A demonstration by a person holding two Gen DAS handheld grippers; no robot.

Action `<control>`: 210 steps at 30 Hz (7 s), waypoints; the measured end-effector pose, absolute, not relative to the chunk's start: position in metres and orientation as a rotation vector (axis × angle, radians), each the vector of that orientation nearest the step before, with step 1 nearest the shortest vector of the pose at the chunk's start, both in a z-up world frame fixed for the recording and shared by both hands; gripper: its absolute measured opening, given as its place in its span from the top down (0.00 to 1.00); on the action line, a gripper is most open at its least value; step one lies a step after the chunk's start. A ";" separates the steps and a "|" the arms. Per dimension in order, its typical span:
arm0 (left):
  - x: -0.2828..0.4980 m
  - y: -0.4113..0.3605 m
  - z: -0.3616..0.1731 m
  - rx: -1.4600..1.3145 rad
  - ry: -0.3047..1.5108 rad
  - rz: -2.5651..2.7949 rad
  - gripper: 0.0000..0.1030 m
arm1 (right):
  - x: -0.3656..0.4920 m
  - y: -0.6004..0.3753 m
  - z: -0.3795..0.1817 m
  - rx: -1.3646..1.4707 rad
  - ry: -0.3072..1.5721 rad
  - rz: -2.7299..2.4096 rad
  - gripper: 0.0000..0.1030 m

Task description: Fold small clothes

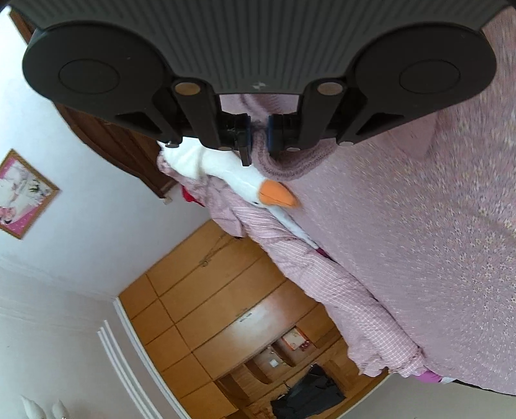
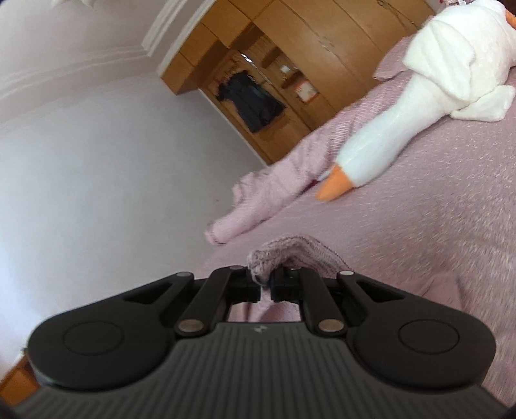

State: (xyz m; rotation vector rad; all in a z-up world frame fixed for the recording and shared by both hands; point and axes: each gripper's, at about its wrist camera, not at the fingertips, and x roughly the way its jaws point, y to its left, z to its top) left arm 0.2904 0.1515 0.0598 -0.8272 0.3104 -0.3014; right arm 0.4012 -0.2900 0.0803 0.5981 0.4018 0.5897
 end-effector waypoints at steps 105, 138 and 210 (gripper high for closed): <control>0.160 0.179 -0.049 -1.009 0.743 -0.095 0.78 | 0.260 -0.362 -0.031 1.044 0.747 0.336 0.79; 0.038 0.142 0.031 -0.615 0.755 -0.060 0.82 | 0.133 -0.388 -0.054 1.024 0.797 0.360 0.52; 0.071 0.181 0.034 -0.670 0.599 -0.111 0.95 | 0.238 -0.142 0.120 0.752 1.031 0.309 0.78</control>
